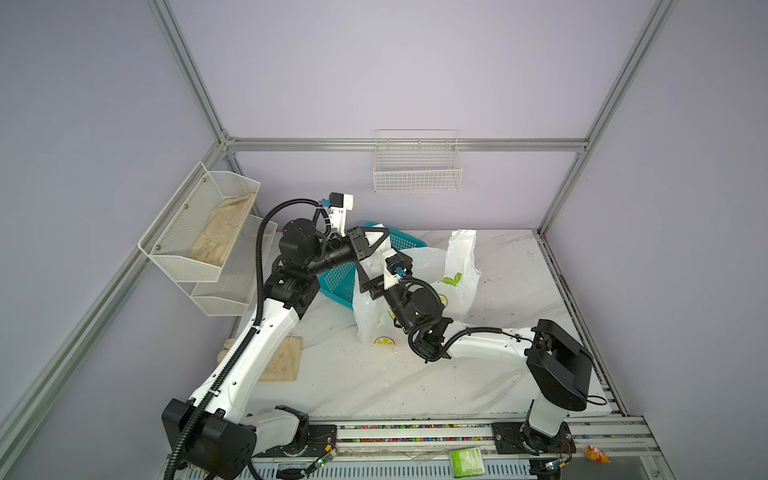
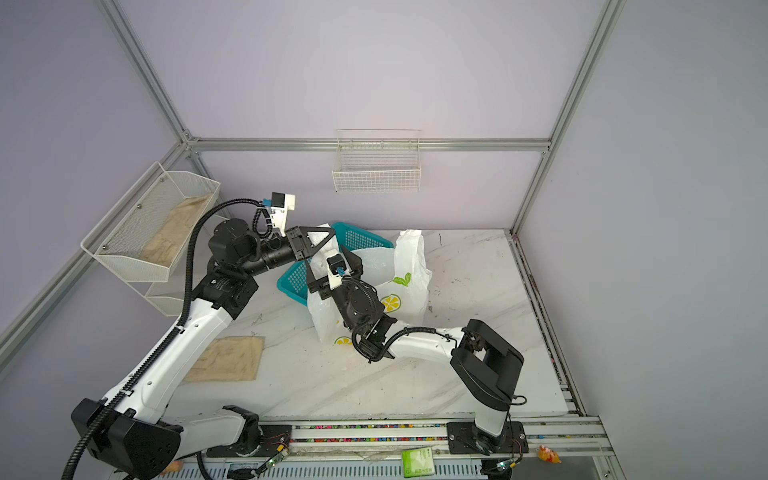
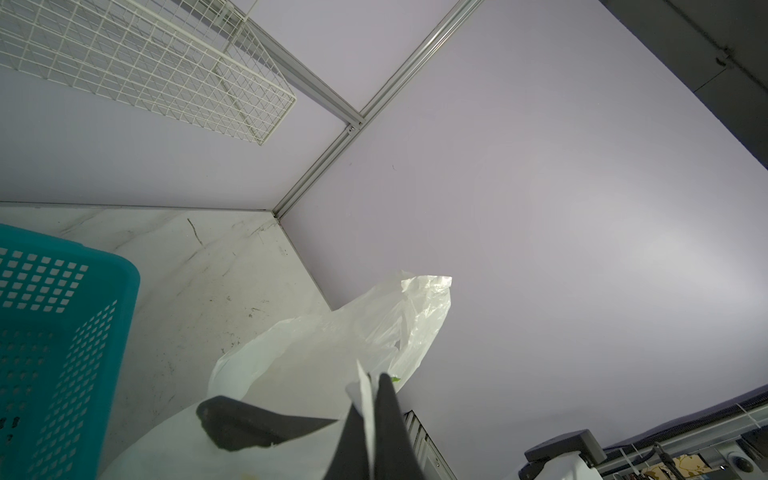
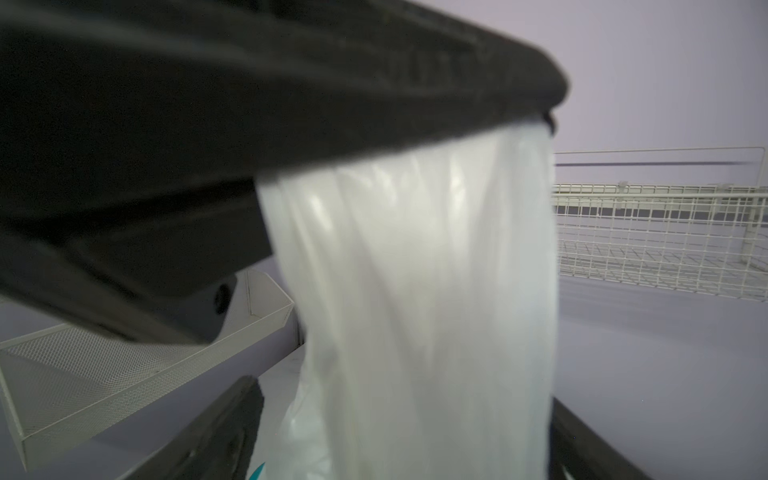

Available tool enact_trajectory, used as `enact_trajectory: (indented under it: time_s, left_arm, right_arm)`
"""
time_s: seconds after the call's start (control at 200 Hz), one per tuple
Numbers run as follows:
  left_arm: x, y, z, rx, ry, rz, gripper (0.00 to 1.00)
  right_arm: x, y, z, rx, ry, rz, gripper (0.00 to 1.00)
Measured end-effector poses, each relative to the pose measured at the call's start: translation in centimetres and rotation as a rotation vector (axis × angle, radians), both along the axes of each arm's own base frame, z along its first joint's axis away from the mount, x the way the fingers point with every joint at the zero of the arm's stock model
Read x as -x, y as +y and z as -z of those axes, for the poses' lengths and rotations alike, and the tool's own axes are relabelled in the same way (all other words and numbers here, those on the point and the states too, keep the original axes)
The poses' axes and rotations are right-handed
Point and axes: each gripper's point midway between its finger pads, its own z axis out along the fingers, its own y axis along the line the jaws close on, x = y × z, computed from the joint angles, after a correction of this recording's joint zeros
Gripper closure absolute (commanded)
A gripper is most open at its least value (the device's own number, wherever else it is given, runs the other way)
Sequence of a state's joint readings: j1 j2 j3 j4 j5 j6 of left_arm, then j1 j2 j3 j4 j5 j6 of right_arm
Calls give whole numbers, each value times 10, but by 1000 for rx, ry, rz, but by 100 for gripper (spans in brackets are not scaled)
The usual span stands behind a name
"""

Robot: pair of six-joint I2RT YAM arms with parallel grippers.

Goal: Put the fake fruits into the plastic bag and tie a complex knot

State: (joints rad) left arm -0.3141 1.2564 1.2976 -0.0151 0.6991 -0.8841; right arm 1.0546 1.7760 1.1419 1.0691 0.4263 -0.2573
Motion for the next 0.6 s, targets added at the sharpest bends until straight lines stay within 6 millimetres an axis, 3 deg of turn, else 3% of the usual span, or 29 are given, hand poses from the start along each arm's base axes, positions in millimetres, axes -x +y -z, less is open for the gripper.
enact_trajectory:
  time_s: [0.12,0.385,0.6]
  left_arm:
    - [0,0,-1,19,16,5,100]
    - [-1,-1,1,66,74,8,100]
    - [-5,1,8,62,106,-1,100]
  right_arm:
    - [-7,5,12,-11,11,14,15]
    - [-23,-3,49,-34,83,96,53]
    - [-18,-22,81,-24,151,117,75]
